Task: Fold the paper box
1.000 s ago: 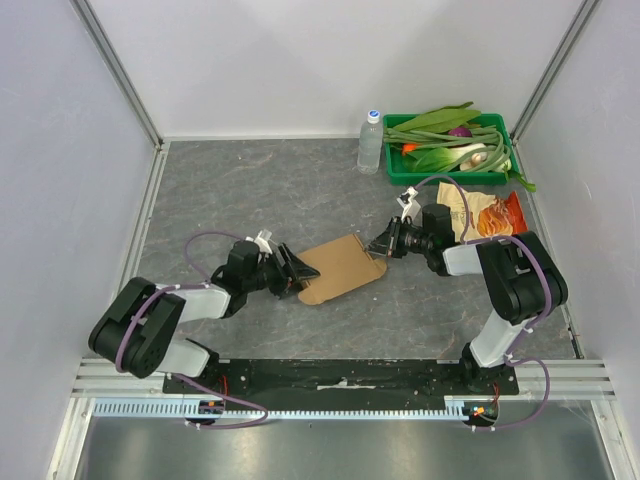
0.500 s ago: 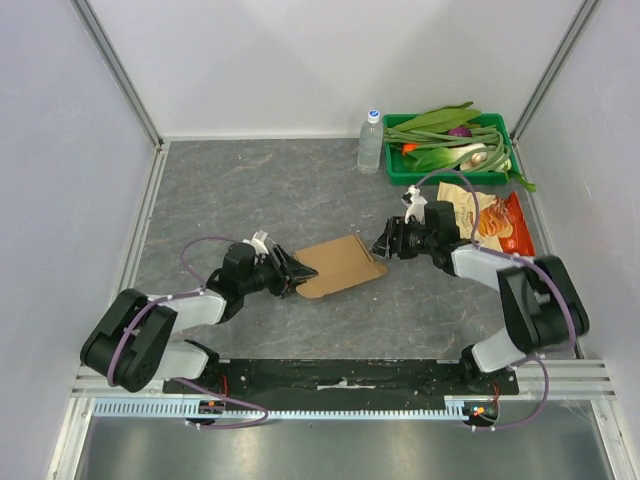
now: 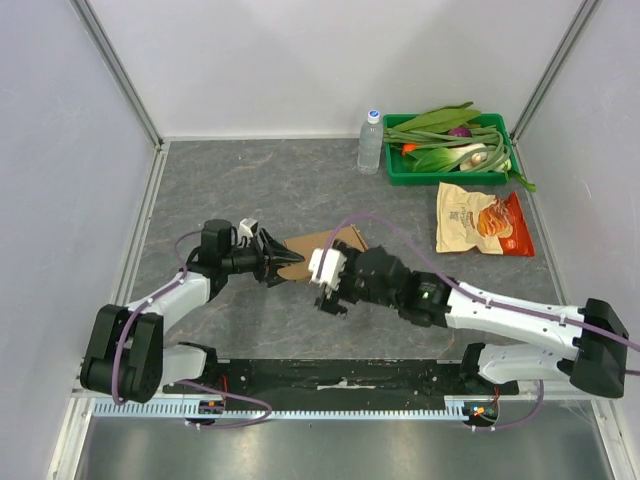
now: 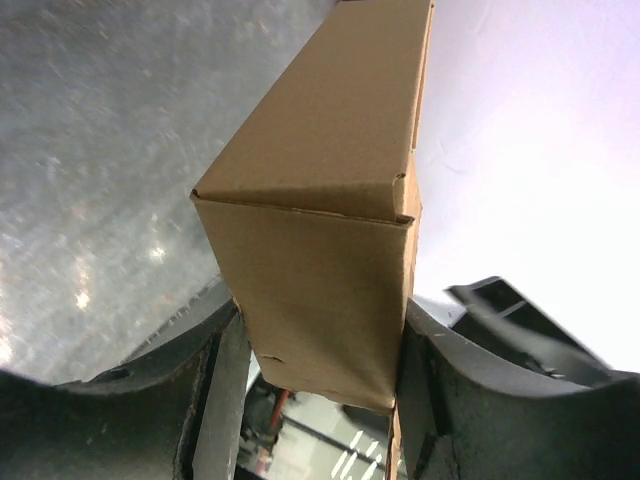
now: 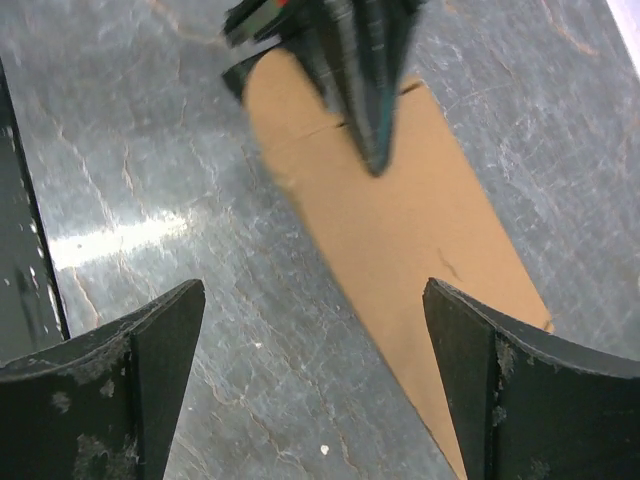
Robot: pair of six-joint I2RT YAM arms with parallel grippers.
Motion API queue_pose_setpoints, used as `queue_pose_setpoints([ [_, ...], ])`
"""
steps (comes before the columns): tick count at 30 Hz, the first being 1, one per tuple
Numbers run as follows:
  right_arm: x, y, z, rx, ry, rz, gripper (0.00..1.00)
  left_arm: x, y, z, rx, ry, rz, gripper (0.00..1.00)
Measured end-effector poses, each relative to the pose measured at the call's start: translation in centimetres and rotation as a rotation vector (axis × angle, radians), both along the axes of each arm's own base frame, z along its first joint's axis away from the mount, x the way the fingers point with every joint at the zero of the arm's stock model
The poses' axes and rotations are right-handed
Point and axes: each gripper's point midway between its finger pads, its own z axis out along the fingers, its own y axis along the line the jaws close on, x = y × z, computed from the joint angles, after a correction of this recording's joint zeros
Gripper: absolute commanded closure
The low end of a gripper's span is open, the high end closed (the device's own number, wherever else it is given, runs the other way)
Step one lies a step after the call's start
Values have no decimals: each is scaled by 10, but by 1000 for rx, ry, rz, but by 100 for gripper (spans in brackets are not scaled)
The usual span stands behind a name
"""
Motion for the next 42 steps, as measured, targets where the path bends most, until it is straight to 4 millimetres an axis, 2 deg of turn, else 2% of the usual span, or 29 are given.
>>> queue_pose_setpoints([
  [2, -13, 7, -8, -70, -62, 42, 2, -5, 2, 10, -28, 0, -21, 51],
  [5, -18, 10, -21, -178, -157, 51, 2, -14, 4, 23, -66, -3, -53, 50],
  [9, -9, 8, -29, -307, -310, -7, 2, -27, 5, 28, -95, 22, -85, 50],
  [14, 3, 5, -25, -378, -489, -97, 3, -39, 5, 29, -120, 38, -110, 48],
  [20, 9, 2, -23, -411, -599, -152, 29, -42, 5, 32, -135, 47, -123, 38],
  [22, 9, 2, -22, -409, -611, -156, 33, -43, 5, 33, -139, 45, -126, 29],
  [26, 8, 1, -26, -416, -618, -153, 42, -46, 6, 36, -139, 28, -134, 8],
  [27, 7, 0, -26, -417, -616, -152, 43, -47, 8, 36, -134, 23, -132, 6],
  [32, 7, -5, -35, -440, -583, -155, 46, -40, 22, 33, -29, -37, -77, 3],
  [35, 9, -14, -51, -470, -501, -132, 46, -19, 46, 33, 155, -152, 37, 2],
  [36, 12, -18, -57, -475, -452, -121, 47, -14, 56, 34, 220, -199, 83, 9],
  [39, 31, -32, -65, -468, -298, -132, 47, -7, 83, 38, 378, -317, 211, 11],
  [42, 53, -43, -64, -447, -151, -148, 45, -5, 96, 41, 452, -394, 273, 12],
])
